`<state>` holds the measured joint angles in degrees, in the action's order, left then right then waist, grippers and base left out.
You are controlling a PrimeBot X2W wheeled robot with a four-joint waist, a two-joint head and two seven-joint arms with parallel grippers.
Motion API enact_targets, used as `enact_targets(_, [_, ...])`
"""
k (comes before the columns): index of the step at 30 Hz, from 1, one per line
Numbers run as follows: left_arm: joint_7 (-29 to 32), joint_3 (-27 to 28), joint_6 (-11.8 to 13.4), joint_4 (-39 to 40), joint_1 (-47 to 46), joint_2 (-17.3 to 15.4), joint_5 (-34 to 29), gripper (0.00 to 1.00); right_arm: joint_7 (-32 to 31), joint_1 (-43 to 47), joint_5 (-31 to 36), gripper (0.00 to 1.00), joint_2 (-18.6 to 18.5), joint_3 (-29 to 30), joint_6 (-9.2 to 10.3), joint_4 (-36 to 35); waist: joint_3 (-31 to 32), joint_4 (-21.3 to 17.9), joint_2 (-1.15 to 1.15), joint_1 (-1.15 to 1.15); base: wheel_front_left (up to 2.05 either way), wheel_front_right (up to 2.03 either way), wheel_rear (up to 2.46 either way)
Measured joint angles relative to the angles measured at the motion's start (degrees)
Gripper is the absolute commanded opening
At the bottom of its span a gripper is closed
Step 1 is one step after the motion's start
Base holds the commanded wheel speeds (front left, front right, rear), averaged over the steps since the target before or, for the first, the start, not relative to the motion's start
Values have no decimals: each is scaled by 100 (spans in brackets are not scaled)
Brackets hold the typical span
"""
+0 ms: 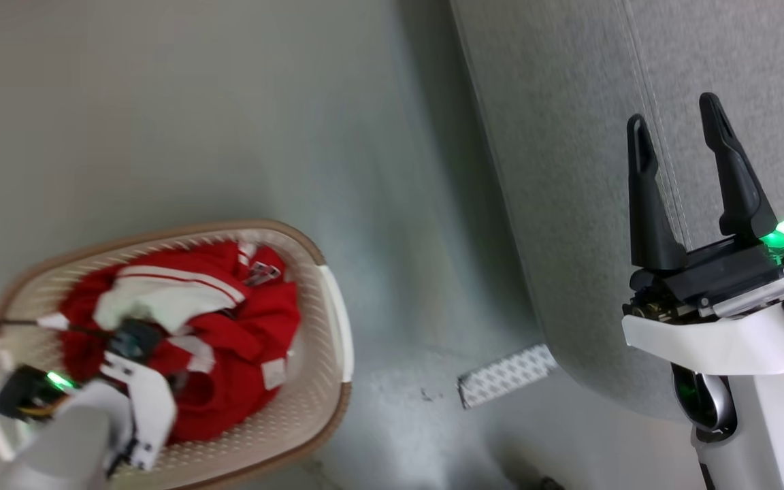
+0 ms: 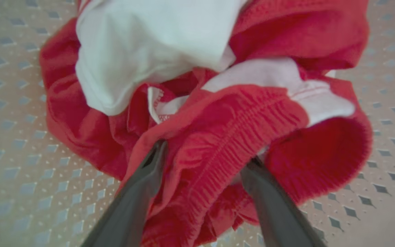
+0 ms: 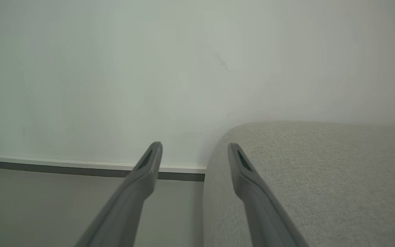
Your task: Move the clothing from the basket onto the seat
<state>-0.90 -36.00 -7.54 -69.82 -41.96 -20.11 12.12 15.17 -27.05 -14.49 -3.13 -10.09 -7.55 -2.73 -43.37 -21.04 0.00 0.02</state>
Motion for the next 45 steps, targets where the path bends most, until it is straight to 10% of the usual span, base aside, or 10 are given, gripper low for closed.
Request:
enact_targets(10, [311,-370,1,-164,-426,-245,269,100,1,-76,-285,100,5,4,0,-108,-755,-452,0,0,0,0,0])
enact_targets(11, [331,-409,1,-171,-446,-245,300,88,1,-76,-285,100,5,12,0,-107,-799,-471,0,0,0,0,0])
enact_targets(13, [282,-476,1,-171,-485,-232,344,0,0,-84,-283,100,7,38,0,-92,-848,-476,0,0,0,0,0])
enact_targets(26, [-359,-914,1,-12,-83,365,926,0,0,-90,-113,100,19,98,0,181,-35,-186,0,-1,0,0,0])
enact_targets(45, [-1388,-1354,1,940,974,914,2173,0,1,1028,-31,100,-541,181,0,798,2722,764,0,-4,0,0,0])
